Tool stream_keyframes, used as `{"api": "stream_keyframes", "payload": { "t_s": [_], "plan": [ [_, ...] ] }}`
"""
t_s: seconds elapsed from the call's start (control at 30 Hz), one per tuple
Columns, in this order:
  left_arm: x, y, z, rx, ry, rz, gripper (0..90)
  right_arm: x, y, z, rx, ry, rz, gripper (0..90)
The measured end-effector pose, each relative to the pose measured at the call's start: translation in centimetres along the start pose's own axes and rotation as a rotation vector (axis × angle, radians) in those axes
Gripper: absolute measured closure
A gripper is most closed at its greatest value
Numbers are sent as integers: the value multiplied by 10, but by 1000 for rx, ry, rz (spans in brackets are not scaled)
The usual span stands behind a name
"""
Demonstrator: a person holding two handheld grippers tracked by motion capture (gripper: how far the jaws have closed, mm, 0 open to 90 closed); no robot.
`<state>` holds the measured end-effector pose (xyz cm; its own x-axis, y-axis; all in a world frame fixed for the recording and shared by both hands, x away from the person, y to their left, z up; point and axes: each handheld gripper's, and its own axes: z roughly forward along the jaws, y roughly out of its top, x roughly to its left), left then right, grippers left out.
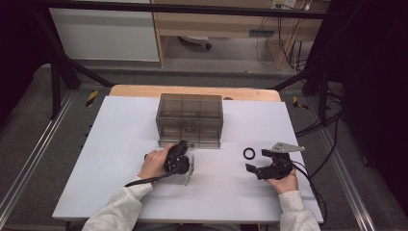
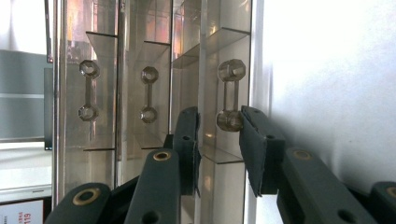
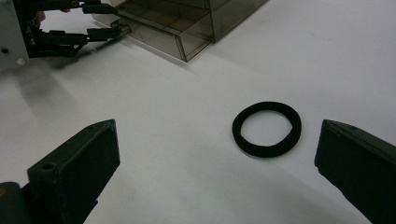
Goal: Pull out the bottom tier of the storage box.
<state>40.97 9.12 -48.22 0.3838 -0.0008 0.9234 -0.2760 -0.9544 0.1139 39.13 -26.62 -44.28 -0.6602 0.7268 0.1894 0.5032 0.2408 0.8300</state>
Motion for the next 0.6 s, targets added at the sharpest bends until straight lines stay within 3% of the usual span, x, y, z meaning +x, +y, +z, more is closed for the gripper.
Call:
{"api": "stream_keyframes", "payload": {
  "t_s": [0.6],
  "plan": [
    [-2, 2, -5, 7, -3, 2, 683, 0, 0, 0, 2, -4, -4, 4]
  ]
}}
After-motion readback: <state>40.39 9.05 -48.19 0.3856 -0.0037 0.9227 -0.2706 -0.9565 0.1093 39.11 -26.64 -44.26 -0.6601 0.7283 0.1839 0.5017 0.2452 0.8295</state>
